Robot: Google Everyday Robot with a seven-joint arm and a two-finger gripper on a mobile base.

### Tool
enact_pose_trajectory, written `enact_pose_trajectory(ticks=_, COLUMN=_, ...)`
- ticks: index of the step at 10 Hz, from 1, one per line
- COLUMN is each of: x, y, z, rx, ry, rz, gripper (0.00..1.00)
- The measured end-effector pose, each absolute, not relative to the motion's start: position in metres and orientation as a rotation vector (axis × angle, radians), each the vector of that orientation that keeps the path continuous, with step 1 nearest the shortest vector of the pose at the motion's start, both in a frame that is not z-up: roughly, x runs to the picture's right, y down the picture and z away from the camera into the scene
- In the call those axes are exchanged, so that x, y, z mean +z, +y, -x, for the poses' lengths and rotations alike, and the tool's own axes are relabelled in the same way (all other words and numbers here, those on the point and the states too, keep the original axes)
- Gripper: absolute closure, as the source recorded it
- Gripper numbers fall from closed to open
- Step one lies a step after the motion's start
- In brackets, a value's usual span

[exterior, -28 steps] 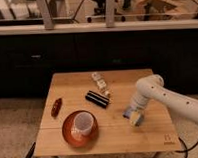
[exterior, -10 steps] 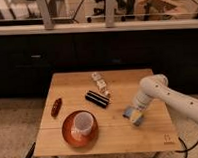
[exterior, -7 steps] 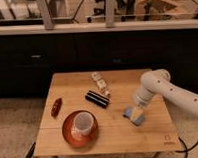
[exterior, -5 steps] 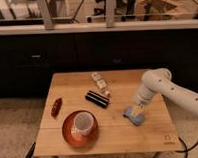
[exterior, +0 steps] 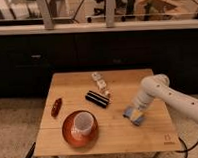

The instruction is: Place the white sponge in the ceramic cup

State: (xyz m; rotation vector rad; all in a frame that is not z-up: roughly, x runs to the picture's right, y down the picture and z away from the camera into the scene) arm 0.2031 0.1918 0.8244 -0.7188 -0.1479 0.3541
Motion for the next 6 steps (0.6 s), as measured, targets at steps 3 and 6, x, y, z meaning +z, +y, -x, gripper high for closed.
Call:
enact_pose_trajectory(ticks=3, x=0.822, y=0.193, z=-0.207, rx=0.350, ry=-0.152, rz=0.725, gripper=0.20)
enact_pose_trajectory(ticks=6, x=0.839, y=0.216, z=-0.214, rx=0.340, ry=-0.186, rz=0.717, gripper=0.20)
